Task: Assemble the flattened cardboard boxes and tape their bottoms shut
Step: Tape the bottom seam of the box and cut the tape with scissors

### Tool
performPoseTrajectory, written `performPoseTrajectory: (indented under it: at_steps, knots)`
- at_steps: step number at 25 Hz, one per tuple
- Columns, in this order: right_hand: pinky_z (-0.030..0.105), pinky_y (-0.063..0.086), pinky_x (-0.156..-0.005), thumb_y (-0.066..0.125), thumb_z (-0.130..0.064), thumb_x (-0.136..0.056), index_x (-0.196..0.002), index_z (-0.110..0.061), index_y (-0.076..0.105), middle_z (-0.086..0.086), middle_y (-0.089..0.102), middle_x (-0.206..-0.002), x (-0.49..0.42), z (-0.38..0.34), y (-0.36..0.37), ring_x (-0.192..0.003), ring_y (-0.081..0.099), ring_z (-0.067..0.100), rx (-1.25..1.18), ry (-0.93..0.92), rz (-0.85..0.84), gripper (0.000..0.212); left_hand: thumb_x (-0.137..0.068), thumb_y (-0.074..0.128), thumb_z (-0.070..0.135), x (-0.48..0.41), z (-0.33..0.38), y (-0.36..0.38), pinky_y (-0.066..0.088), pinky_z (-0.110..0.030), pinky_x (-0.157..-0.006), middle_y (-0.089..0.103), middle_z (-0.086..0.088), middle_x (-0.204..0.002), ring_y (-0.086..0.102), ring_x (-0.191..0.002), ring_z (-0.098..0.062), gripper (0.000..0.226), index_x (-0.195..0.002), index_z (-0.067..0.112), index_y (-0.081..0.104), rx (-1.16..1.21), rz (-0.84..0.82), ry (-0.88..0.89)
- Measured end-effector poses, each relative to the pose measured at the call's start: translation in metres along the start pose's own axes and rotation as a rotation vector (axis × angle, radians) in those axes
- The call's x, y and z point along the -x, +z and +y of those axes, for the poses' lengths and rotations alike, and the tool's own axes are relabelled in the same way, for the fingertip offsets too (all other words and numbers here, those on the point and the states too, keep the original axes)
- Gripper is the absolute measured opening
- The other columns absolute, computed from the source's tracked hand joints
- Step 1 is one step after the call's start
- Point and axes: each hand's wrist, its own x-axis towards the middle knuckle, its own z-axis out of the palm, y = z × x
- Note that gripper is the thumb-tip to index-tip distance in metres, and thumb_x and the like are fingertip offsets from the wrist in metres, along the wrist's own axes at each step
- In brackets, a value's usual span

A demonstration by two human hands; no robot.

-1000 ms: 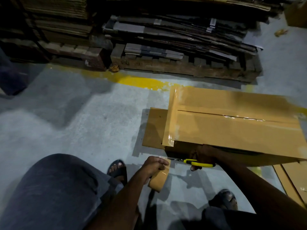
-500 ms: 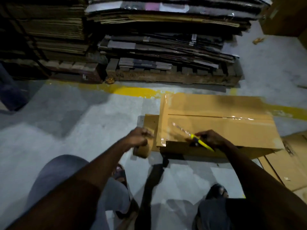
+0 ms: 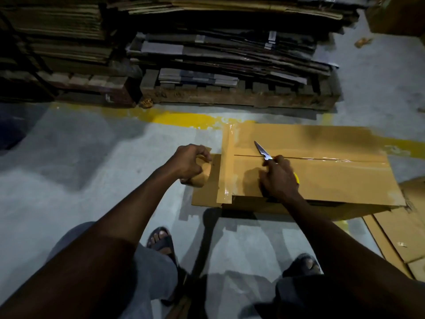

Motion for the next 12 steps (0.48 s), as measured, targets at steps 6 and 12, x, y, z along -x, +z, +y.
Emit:
performPoseTrajectory:
  at_steps: [6,12]
  knots:
    - [0.05,0.024,-0.116,0.076,-0.058,-0.071,-0.144,-0.019,0.04,0.011,0.037,-0.15,0.009,-0.052,0.053,-0.141,0.029,0.03,-0.039,-0.261,-0.274,0.089,-0.07,0.074,-0.002,-0.014,0.01,-0.02,0.056,-0.039,-0.078,0.057,-0.002,-0.131,0.053,-0.116,-0.03,0.047,-0.092,0.037,0.061,-0.019,0.07,0.077]
    - [0.057,0.007,-0.119,0.074,-0.059,-0.073,-0.145,-0.021,0.038,0.012,0.028,-0.156,0.009,-0.053,0.07,-0.148,0.013,0.031,0.015,-0.233,-0.238,0.089,-0.072,0.07,-0.003,-0.014,-0.001,-0.03,0.044,-0.03,-0.078,0.058,-0.006,-0.128,0.05,-0.118,-0.032,0.047,-0.102,0.033,0.065,-0.039,0.075,0.068]
